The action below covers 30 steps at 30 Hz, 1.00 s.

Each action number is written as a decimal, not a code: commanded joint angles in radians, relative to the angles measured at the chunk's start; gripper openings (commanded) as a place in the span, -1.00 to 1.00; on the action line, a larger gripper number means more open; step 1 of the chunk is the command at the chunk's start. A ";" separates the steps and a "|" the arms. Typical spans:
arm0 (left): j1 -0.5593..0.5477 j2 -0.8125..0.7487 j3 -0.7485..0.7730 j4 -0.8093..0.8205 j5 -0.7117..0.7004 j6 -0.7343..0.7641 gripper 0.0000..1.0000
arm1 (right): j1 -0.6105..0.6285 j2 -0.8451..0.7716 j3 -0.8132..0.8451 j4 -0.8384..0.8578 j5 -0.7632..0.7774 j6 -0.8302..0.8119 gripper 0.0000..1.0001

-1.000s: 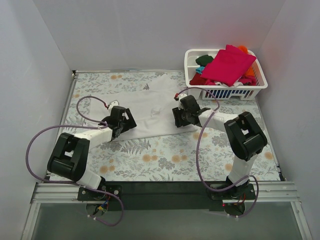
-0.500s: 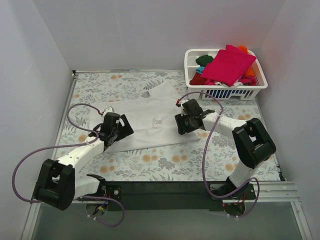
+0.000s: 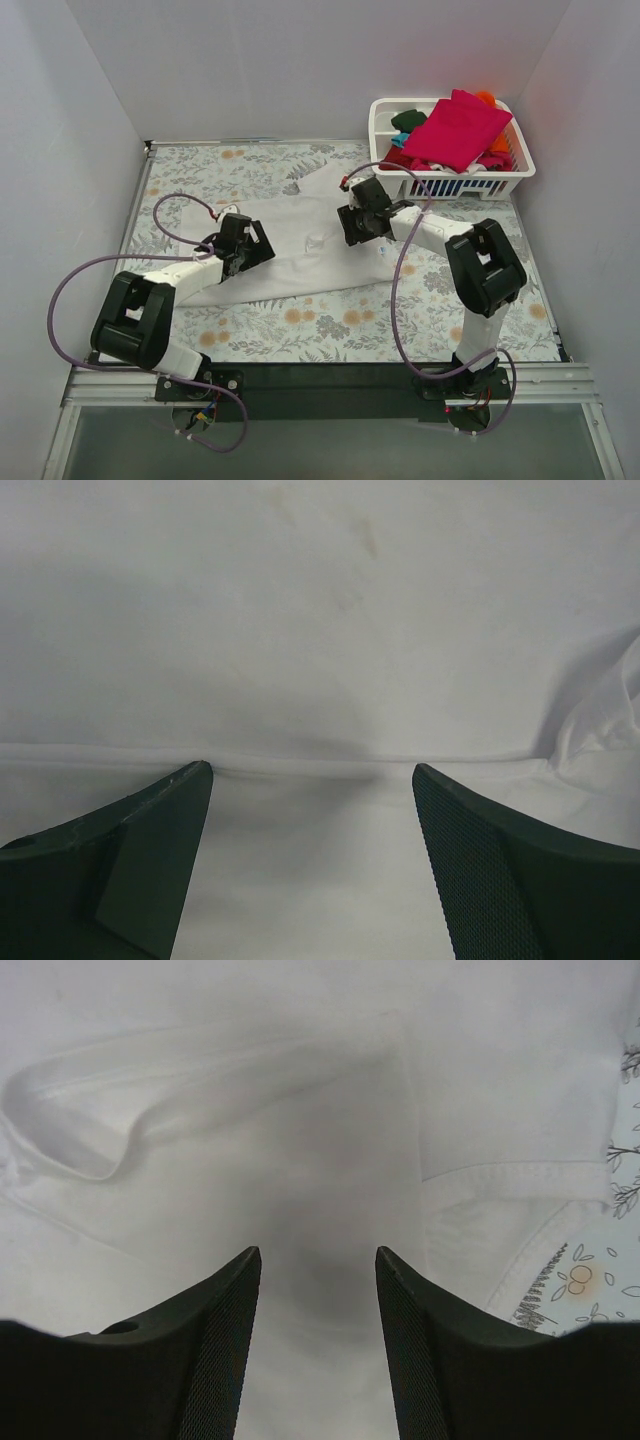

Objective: Fold and stack the t-shirts
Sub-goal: Fold the tshirt

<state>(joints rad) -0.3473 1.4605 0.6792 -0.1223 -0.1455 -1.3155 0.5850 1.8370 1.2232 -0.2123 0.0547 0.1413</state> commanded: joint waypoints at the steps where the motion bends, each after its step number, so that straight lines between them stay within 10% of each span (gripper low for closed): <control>1: -0.004 -0.003 -0.006 0.030 0.010 0.013 0.50 | 0.006 0.041 0.018 -0.001 0.024 -0.017 -0.10; 30: -0.007 -0.313 -0.211 -0.129 0.037 -0.083 0.52 | 0.085 -0.188 -0.372 -0.079 0.008 0.076 -0.11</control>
<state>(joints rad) -0.3492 1.1900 0.4808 -0.1894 -0.1108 -1.3823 0.6571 1.6508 0.8917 -0.1509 0.0952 0.1890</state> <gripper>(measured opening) 0.760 0.442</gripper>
